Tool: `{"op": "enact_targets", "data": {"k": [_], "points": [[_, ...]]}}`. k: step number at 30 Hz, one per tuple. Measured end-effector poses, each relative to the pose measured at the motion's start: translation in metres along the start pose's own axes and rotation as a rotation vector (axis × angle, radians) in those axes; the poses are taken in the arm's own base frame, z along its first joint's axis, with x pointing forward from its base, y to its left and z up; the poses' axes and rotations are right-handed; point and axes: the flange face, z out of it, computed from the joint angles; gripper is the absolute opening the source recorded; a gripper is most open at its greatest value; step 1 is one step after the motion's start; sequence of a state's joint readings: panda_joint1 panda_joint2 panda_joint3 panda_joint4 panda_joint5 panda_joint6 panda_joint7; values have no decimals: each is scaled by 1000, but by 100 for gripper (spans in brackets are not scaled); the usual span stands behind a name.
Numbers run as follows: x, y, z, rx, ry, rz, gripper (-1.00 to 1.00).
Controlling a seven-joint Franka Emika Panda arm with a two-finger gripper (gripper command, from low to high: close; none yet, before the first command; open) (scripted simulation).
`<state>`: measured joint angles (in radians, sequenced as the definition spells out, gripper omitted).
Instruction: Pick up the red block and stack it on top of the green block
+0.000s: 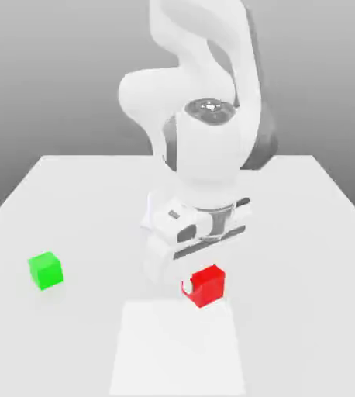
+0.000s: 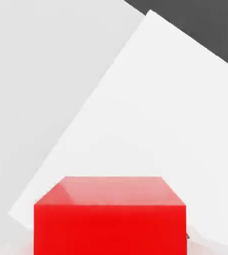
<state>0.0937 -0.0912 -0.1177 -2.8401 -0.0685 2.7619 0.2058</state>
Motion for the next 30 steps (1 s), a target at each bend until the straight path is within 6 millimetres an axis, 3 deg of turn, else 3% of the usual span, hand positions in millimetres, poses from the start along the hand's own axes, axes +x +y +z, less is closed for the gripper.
{"op": "enact_targets", "data": {"k": [5, 9, 13, 18, 21, 30], "points": [[2, 83, -14, -10, 6, -15, -100], [-12, 150, -21, -13, 4, -19, -100], [-39, 212, -23, -9, -3, -24, -100], [-88, 277, -20, 9, -15, -31, -100], [-97, 288, -14, 14, -11, -31, -100], [-96, 290, 11, 18, -1, -29, -100]]}}
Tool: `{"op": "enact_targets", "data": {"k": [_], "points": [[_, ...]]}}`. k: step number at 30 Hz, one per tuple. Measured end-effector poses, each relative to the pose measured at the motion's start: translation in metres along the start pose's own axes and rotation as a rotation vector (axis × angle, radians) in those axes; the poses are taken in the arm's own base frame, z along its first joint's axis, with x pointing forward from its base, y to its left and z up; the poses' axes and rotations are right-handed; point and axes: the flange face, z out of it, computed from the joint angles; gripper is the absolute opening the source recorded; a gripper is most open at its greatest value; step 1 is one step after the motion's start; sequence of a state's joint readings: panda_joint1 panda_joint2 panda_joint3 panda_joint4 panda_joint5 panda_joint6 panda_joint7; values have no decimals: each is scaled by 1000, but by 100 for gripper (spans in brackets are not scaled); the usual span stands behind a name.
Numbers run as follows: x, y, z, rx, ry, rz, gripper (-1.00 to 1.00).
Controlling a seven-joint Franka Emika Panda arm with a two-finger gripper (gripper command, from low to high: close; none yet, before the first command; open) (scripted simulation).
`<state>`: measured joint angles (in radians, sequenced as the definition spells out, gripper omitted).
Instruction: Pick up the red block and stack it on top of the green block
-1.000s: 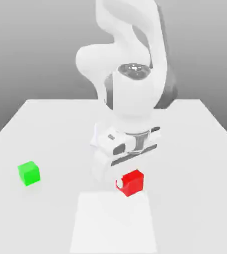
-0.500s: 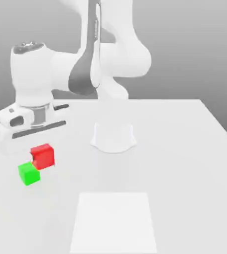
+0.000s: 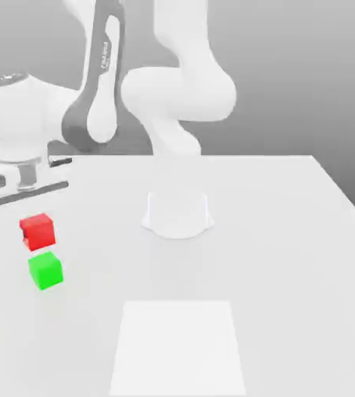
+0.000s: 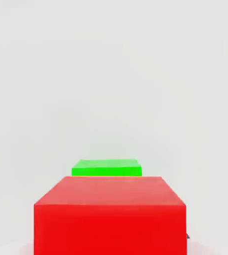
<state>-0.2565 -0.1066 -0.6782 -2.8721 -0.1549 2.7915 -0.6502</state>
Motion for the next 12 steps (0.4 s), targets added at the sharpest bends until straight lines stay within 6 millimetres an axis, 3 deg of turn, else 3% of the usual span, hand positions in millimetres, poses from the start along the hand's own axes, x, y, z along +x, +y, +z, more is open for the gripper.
{"op": "enact_targets", "data": {"k": [10, 11, 12], "points": [[-2, -2, 34, -2, -11, -7, -100], [-3, -2, 37, -3, -13, -6, 100], [-3, -2, 37, -2, -13, -6, 100]]}}
